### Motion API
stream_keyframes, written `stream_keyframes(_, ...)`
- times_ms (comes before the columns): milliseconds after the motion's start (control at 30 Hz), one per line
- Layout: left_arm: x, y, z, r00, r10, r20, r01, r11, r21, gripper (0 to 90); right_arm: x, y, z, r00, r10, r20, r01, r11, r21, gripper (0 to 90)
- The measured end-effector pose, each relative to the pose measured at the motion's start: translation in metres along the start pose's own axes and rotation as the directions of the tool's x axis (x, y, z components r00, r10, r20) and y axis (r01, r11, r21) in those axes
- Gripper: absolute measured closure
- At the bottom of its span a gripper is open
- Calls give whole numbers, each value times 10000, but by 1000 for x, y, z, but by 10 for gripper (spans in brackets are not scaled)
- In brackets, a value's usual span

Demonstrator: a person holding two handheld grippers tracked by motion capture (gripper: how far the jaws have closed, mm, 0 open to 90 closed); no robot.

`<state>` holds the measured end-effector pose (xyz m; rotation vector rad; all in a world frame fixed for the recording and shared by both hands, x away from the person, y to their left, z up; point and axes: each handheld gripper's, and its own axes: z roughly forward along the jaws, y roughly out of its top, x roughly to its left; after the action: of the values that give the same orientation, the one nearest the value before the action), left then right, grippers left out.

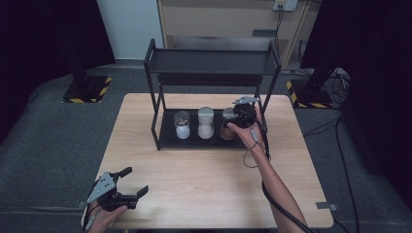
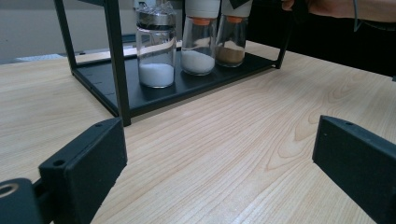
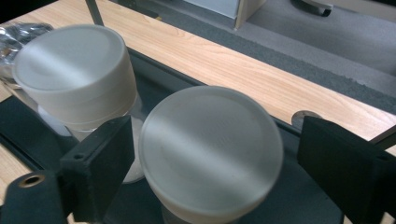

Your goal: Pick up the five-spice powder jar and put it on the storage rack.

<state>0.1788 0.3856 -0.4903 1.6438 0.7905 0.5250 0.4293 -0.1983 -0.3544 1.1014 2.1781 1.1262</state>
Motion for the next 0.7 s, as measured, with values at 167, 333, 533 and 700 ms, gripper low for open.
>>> stream_keyframes(167, 0, 0, 0, 10000, 2, 3, -2, 10000, 10, 18, -2, 2, -7, 10000, -20, 12, 20, 9998, -199, 101)
stream_keyframes(333, 0, 0, 0, 10000, -11, -4, 11, 10000, 4, 18, -3, 6, -16, 9999, 46, -140, -51, 9992, -399, 92)
stream_keyframes(533, 0, 0, 1, 10000, -66, 27, 66, 10000, 3, 18, -3, 9, -27, 9994, -7, -341, -17, 9975, -701, 85)
stream_keyframes(700, 0, 0, 3, 9999, -148, 36, 147, 9999, 41, 17, -1, 11, -36, 9989, -101, -457, 56, 9953, -969, 82)
